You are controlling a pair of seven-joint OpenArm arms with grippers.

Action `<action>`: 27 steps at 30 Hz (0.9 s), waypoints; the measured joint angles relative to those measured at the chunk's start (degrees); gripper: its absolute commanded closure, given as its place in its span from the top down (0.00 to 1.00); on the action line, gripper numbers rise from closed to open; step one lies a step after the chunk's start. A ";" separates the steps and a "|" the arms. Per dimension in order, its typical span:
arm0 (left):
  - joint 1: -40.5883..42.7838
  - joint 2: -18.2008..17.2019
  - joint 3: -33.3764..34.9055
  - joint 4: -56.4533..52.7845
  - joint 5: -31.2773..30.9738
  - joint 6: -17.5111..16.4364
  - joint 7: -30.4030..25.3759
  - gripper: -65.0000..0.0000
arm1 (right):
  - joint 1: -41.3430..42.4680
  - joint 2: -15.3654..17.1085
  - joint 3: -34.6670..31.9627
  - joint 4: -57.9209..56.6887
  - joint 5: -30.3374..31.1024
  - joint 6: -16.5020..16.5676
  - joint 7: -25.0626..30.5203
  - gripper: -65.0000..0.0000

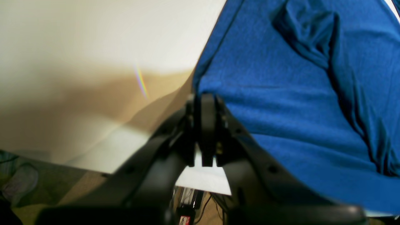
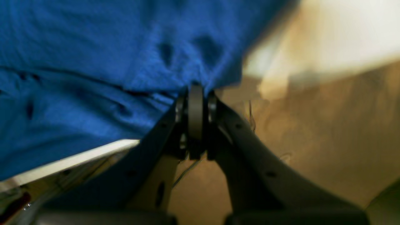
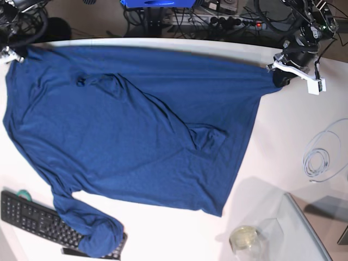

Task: Layout the t-shirt on the table in an organized manner, then fold the t-shirt properly
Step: 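Pull the held shirt edge apart with both grippers to stretch it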

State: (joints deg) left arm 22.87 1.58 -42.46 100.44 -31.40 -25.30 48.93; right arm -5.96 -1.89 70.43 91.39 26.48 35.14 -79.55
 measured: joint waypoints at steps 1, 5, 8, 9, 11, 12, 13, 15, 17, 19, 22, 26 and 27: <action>0.17 0.00 0.00 0.00 0.02 0.00 0.00 0.00 | -0.33 0.02 -0.04 0.00 0.07 -0.02 0.07 0.00; 2.14 -0.04 0.00 0.00 0.04 0.02 0.04 0.00 | -0.85 0.02 -0.52 0.00 0.26 -0.13 0.70 0.00; 2.78 -0.17 -0.11 0.00 0.00 0.00 -0.04 0.00 | -1.44 0.00 -0.52 -0.04 0.09 -0.11 0.61 0.00; 2.95 -0.26 -0.09 0.00 -0.17 0.00 -0.04 0.00 | -1.44 0.02 -0.52 -0.13 -0.04 -0.13 0.59 0.00; 3.63 -0.33 -0.09 0.00 0.00 0.02 -0.04 0.00 | -1.38 0.48 -0.52 -0.17 0.11 -0.17 0.63 0.00; 4.13 -0.33 -0.09 0.00 0.02 0.00 0.00 0.00 | -1.33 0.90 -0.52 -0.17 0.11 -0.17 0.61 0.00; 4.52 -0.31 -0.09 0.00 0.02 0.02 0.00 0.00 | -1.36 1.20 -0.39 -0.17 0.13 -0.20 0.68 0.00; 4.87 -0.26 -0.39 0.00 0.04 0.00 0.22 0.00 | -1.44 1.75 -0.13 -0.24 0.04 -0.17 0.55 0.00; 4.79 -0.13 -1.68 0.00 -0.24 -0.17 0.15 0.00 | -1.40 2.12 -0.04 -0.28 0.07 -0.20 0.50 0.00; 4.79 -0.17 -2.82 0.00 -0.15 -0.15 0.20 0.00 | -1.38 2.19 -0.04 -0.28 0.11 -0.24 0.59 0.00; 4.96 -0.28 -2.89 0.00 -0.11 -0.13 0.20 0.00 | -1.40 2.19 -0.04 -0.28 0.09 -4.55 0.33 0.00; 4.96 -0.11 -2.38 0.00 -0.13 -0.13 0.17 0.00 | -1.38 1.99 -0.04 -0.28 0.09 -6.10 0.44 0.00; 5.01 -0.13 -2.38 0.00 -0.11 -0.13 0.20 0.00 | -1.38 1.88 -0.04 -0.28 0.09 -6.14 0.28 0.00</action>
State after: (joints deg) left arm 27.88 1.45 -44.84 100.44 -31.51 -25.43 49.12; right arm -7.33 -0.01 70.39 91.11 26.57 28.99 -79.26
